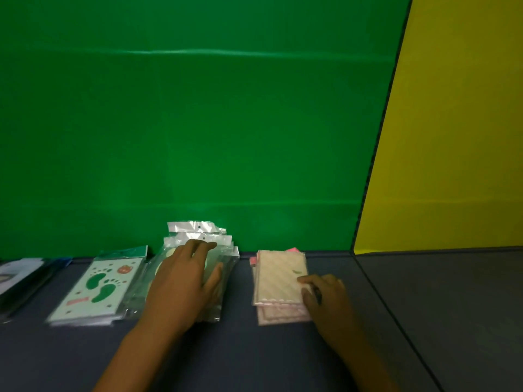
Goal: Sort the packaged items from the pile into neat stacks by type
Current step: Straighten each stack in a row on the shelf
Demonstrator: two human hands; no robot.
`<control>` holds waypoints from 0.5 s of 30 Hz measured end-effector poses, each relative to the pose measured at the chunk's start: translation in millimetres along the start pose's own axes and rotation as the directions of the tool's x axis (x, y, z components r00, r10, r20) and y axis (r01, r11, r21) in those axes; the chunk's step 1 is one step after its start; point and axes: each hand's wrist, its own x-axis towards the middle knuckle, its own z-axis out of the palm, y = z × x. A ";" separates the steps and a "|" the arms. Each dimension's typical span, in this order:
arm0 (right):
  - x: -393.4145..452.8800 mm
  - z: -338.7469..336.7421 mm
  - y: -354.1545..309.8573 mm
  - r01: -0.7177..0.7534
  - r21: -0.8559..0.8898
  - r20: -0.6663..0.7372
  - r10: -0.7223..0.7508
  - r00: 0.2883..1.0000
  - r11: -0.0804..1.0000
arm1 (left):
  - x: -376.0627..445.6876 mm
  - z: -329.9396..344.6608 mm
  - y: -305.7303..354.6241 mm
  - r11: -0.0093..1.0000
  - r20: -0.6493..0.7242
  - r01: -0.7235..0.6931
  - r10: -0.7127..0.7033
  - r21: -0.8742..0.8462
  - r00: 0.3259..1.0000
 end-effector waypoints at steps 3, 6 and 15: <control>2.3 -3.6 2.3 0.047 -0.017 0.027 -0.047 0.999 0.999 | -1.0 -3.1 0.1 1.000 -0.007 0.008 -0.008 0.018 1.000; 6.5 -9.5 -1.3 0.091 -0.016 0.029 -0.090 0.995 0.996 | -3.8 -7.6 -2.4 1.000 -0.012 -0.001 0.001 0.027 1.000; 13.6 -20.0 -64.8 0.201 -0.253 0.023 -0.202 0.979 0.946 | -28.9 -37.9 -45.0 0.999 -0.040 0.030 -0.028 0.027 0.999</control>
